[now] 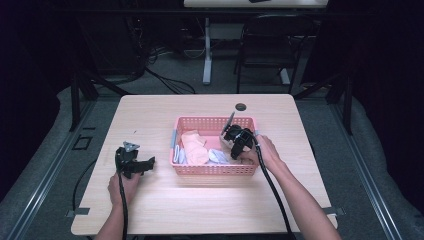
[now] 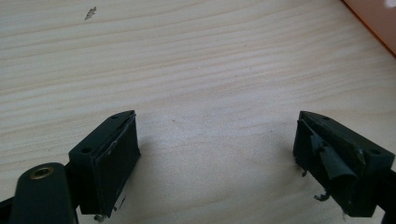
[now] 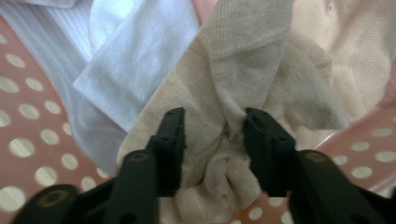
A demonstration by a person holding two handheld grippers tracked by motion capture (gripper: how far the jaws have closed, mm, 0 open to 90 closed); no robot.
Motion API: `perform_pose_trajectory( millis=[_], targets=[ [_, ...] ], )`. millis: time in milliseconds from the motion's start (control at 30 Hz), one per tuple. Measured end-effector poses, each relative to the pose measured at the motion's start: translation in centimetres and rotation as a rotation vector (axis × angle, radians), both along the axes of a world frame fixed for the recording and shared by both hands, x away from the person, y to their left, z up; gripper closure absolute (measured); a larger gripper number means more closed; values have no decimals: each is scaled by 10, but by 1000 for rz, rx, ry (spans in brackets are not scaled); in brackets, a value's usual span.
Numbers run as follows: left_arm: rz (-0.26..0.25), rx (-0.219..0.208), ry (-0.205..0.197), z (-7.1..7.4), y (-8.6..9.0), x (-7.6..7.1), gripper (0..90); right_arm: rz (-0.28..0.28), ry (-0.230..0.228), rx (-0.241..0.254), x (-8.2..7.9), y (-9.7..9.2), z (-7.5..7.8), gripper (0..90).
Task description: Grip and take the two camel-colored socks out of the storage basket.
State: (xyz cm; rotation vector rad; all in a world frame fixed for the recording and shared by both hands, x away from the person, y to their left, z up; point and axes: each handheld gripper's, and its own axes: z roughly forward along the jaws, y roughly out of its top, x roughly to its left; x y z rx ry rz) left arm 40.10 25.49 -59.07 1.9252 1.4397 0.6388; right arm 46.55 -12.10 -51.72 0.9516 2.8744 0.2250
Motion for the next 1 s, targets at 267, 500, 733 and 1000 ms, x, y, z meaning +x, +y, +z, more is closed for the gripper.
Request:
perform_pose_trajectory(
  millis=[267,500,733,1000],
  targets=[
    [0,0,1,0,0,0,138,-19,48,24,6,8,-5,285],
    [0,0,0,0,0,0,138,-66,24,-16,11,12,-10,469],
    [0,0,1,0,0,0,138,-93,16,-11,10,8,-9,807],
    [0,-1,1,0,0,0,138,-112,13,66,5,-2,7,863]
  ],
)
